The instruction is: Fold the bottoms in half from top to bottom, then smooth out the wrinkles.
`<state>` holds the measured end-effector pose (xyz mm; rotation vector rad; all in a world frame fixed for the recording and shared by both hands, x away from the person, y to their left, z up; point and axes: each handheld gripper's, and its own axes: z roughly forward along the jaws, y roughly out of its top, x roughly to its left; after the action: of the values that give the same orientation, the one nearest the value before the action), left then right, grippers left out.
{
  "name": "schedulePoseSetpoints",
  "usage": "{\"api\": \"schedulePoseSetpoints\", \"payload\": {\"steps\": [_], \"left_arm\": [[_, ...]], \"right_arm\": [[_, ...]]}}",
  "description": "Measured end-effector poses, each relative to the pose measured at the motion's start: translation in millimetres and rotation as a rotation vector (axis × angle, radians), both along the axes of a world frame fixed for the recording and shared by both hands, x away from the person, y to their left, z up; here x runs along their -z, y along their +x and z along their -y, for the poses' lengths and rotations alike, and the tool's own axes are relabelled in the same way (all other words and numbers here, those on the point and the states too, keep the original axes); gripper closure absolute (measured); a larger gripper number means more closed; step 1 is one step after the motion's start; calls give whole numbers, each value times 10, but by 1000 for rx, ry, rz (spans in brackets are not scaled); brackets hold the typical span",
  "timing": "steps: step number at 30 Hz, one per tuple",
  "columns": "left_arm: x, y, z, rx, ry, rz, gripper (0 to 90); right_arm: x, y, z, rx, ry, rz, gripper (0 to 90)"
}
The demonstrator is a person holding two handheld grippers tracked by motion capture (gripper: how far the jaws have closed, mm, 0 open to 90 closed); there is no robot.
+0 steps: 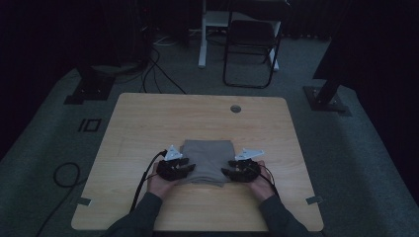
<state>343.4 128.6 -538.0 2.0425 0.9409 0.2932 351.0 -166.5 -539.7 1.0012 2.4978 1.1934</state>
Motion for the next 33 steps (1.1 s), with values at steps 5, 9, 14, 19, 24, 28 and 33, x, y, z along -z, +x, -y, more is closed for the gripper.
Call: {"api": "schedulePoseSetpoints", "payload": {"steps": [5,9,14,19,24,28,33], "left_arm": [[43,42,29,-27,8,4,588],[60,146,27,-68,1,0,588],[70,327,38,-114,1,6,588],[80,549,39,-157,-10,5,587],[78,735,54,-194,-14,2,585],[68,835,58,-226,-24,-4,573],[-66,733,-39,-259,-39,28,551]], "right_arm": [[48,43,-56,-6,-30,-2,525],[80,169,-85,14,-26,-3,525],[91,320,-134,42,-29,12,526],[93,510,-178,81,-34,22,528],[106,682,-194,114,-16,24,529],[109,778,-202,135,-13,26,531],[54,781,-150,185,8,21,542]]}}
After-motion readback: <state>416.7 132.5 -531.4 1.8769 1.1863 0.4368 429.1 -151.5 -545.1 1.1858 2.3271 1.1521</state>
